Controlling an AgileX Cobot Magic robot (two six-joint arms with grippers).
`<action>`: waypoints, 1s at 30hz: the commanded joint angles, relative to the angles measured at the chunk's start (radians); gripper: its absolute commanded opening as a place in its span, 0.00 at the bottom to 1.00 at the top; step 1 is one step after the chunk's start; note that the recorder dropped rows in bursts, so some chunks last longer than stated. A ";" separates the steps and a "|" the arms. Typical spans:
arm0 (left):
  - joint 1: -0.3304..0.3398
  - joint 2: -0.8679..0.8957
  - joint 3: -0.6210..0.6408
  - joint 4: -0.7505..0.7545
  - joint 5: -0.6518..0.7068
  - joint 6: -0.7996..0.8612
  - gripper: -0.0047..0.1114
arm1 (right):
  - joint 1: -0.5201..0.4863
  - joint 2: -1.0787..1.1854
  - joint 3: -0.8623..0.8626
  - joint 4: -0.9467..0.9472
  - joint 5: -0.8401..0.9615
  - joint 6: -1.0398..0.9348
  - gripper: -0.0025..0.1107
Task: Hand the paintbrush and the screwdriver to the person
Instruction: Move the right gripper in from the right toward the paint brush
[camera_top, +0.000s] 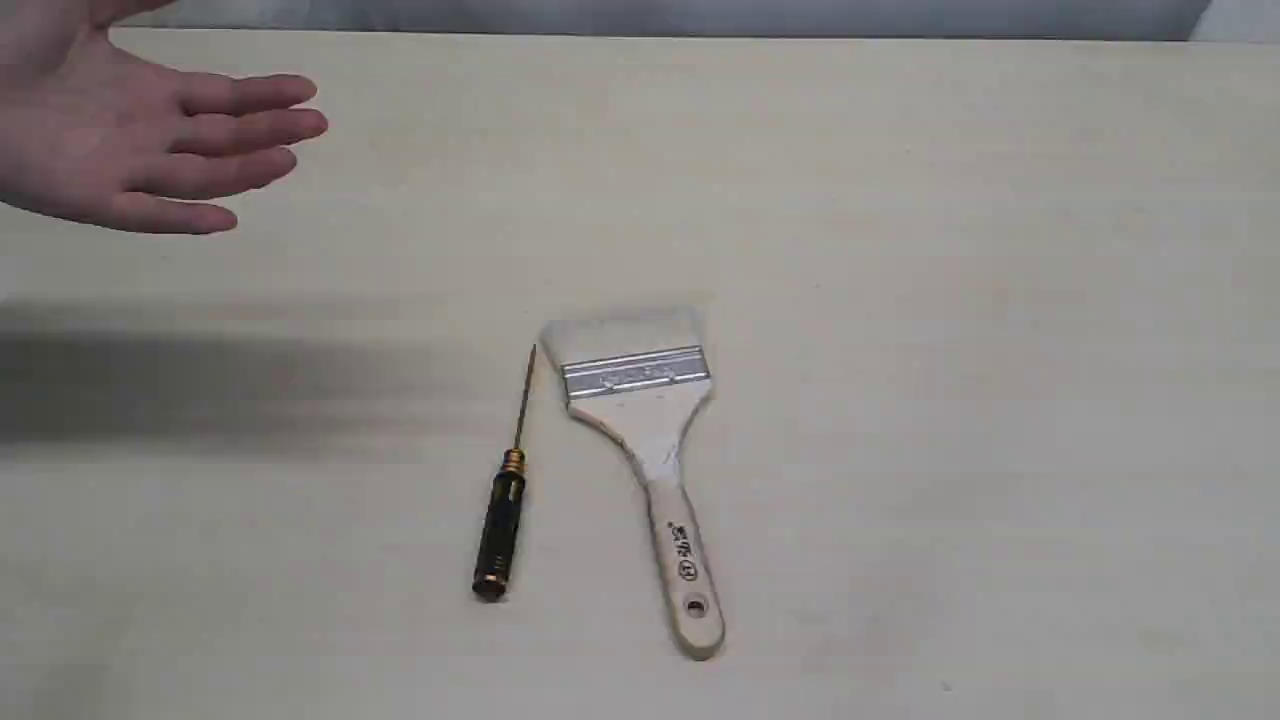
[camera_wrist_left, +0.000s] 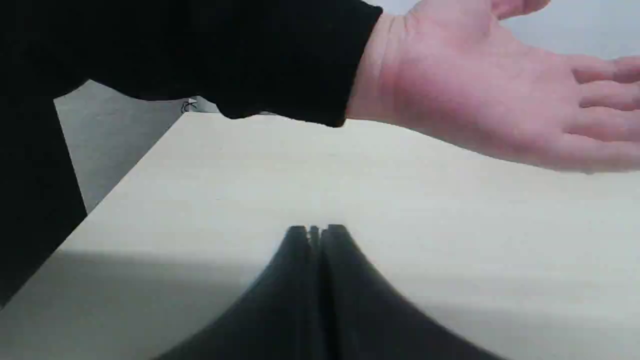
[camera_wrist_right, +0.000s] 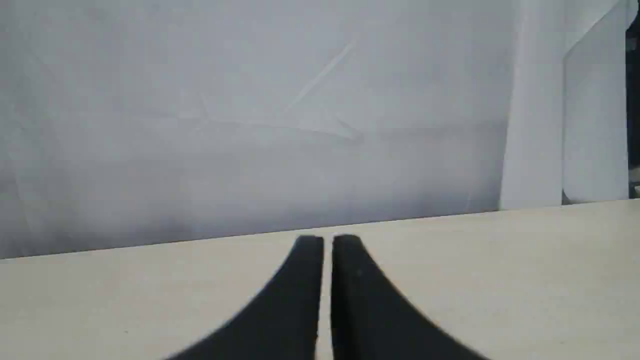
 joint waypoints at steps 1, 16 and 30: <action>-0.008 -0.002 0.002 -0.005 -0.009 -0.002 0.04 | -0.002 -0.004 0.003 0.001 -0.012 0.023 0.06; -0.008 -0.002 0.002 -0.001 -0.011 -0.002 0.04 | 0.108 -0.002 0.003 -0.085 -0.098 0.078 0.18; -0.008 -0.002 0.002 -0.001 -0.011 -0.002 0.04 | 0.432 0.395 -0.142 -0.187 -0.163 0.069 0.29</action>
